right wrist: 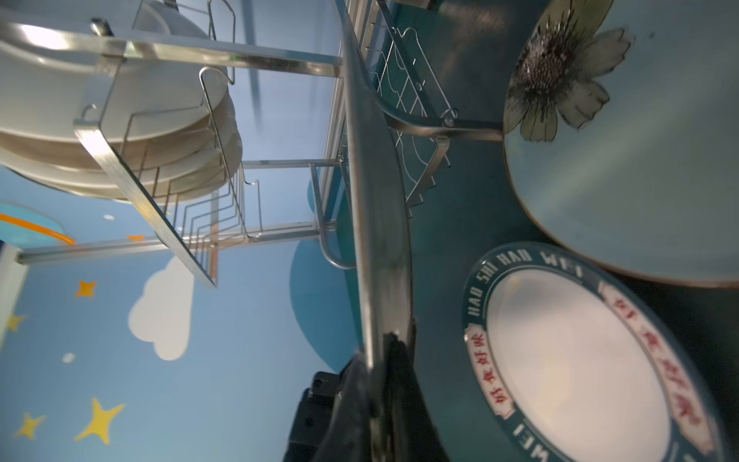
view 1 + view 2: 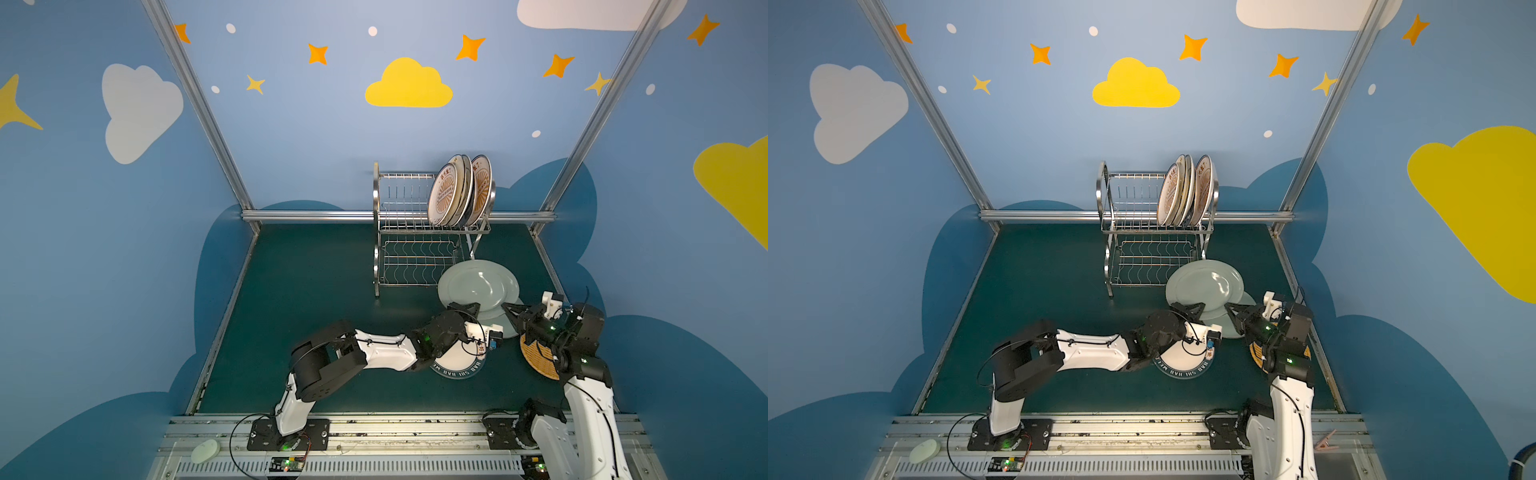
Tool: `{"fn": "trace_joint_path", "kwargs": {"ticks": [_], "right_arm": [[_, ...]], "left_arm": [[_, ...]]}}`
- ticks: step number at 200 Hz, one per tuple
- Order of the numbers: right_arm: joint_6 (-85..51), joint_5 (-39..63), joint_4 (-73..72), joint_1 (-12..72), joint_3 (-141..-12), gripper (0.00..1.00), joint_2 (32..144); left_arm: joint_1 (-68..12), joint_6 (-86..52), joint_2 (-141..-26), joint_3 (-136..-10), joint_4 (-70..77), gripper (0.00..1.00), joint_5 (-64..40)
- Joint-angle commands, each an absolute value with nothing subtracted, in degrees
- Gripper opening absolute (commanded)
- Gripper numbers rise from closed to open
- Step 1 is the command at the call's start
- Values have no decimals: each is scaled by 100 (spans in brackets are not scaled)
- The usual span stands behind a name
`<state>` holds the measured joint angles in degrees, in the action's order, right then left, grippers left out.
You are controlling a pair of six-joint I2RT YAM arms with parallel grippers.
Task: Load plates into a dish rack
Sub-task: Place the plate on the dish rack.
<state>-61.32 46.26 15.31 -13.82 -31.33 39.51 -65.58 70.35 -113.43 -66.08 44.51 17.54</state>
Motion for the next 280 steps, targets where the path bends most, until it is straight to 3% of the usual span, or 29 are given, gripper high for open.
{"fn": "trace_joint_path", "kwargs": {"ticks": [1, 36, 76, 149, 191, 280], "right_arm": [[-6075, 5056, 1327, -1275, -3602, 27, 3762], [-6010, 5046, 1281, -1239, -3742, 54, 3817], [-5474, 4768, 1721, -1222, -4341, 75, 3984], [-5083, 4283, 1622, -1217, -4816, 82, 4111], [-5101, 4340, 963, -1129, -4613, 89, 4111], [-4172, 3268, -227, 391, -3881, 90, 4425]], "left_arm": [[-6565, 7161, -11068, -6619, 5272, 4, 2106], [-6596, 7101, -10897, -6503, 5241, 4, 2254], [-6714, 7007, -10617, -6233, 5242, 4, 2506], [-7012, 6203, -9303, -5544, 4358, 4, 2935], [-7040, 4733, -7905, -5317, 2957, 4, 2958], [-7018, 2817, -5782, -5878, 723, 4, 2455]]}}
